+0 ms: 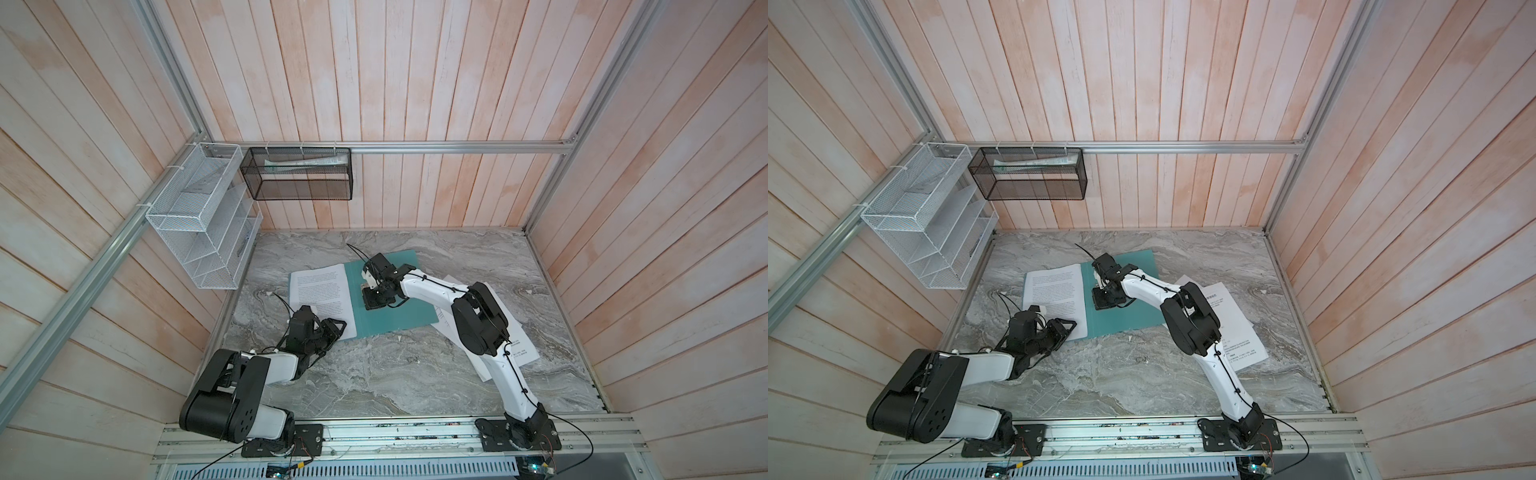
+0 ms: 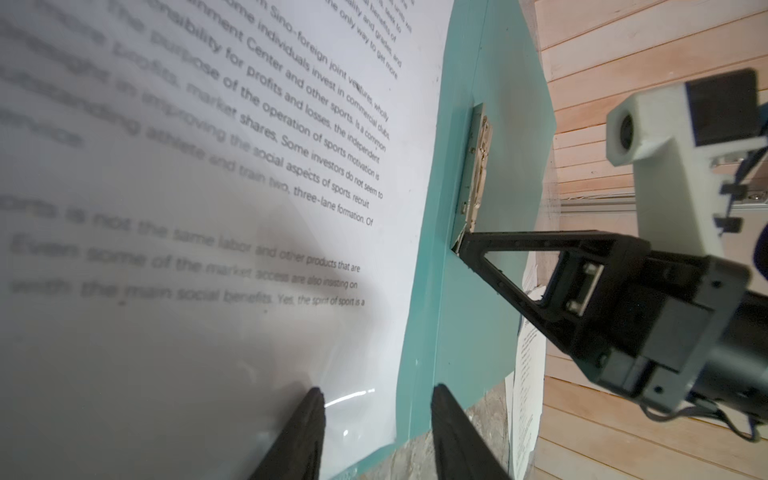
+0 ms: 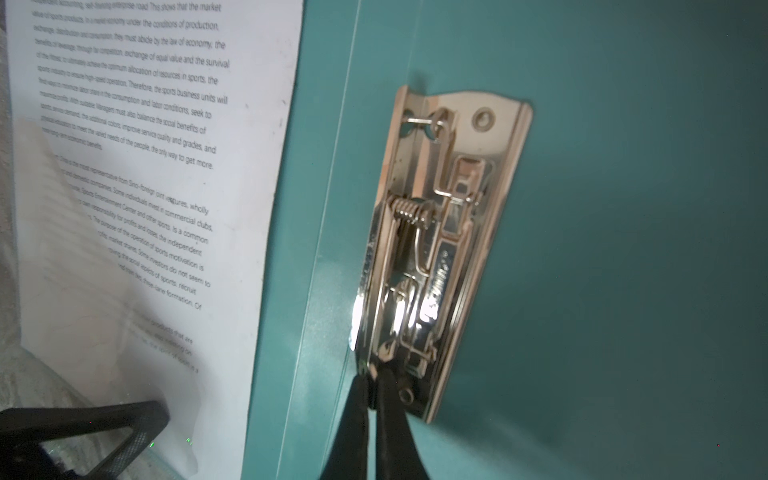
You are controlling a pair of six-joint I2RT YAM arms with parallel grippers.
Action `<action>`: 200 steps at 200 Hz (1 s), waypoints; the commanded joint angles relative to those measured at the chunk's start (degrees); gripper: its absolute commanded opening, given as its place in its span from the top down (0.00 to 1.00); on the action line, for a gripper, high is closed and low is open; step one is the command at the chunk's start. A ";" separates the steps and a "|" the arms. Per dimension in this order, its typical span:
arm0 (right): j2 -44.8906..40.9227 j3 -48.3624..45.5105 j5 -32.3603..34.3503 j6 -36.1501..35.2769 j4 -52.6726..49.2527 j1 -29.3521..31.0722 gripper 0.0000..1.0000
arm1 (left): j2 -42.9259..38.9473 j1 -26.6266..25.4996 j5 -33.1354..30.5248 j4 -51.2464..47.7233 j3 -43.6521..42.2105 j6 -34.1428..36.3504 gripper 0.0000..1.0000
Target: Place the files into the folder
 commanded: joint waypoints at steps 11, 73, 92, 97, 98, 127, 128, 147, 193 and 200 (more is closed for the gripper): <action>0.17 -4.31 2.75 -0.27 -2.01 -2.58 1.00 | 5.23 -0.06 -3.71 -17.74 -3.22 -0.35 0.55; 7.75 -4.76 16.06 -4.02 -9.65 -2.32 1.00 | 5.34 -0.60 -4.22 -19.22 -2.80 -0.77 0.55; 6.25 -9.73 16.83 -4.97 -7.56 -3.50 1.00 | 4.95 -0.56 -4.06 -19.00 -3.22 -1.14 0.55; 5.26 -10.51 15.61 -4.75 -6.97 -4.26 1.00 | 5.00 -0.58 -4.03 -19.24 -3.21 -1.22 0.55; 5.05 -10.69 15.35 -4.77 -6.80 -4.44 1.00 | 5.03 -0.59 -4.02 -19.25 -3.19 -1.27 0.55; -5.32 -15.94 -3.01 -1.89 4.11 -10.27 1.00 | 4.68 -0.42 -3.74 -19.17 -3.63 -1.60 0.55; -5.55 -16.00 -3.85 -1.67 4.45 -10.52 1.00 | 4.69 -0.42 -3.74 -19.26 -3.58 -1.59 0.55; -8.38 -17.75 -19.86 2.99 12.17 -13.52 1.00 | 4.72 -0.16 -3.39 -19.14 -3.70 -1.67 0.55; -8.89 -22.86 -36.87 13.16 26.13 -16.79 1.00 | 4.51 -0.25 -3.74 -18.71 -3.94 -1.68 0.55; -8.78 -22.50 -37.06 12.80 25.73 -16.73 1.00 | 4.63 -0.25 -3.74 -18.53 -3.92 -1.60 0.55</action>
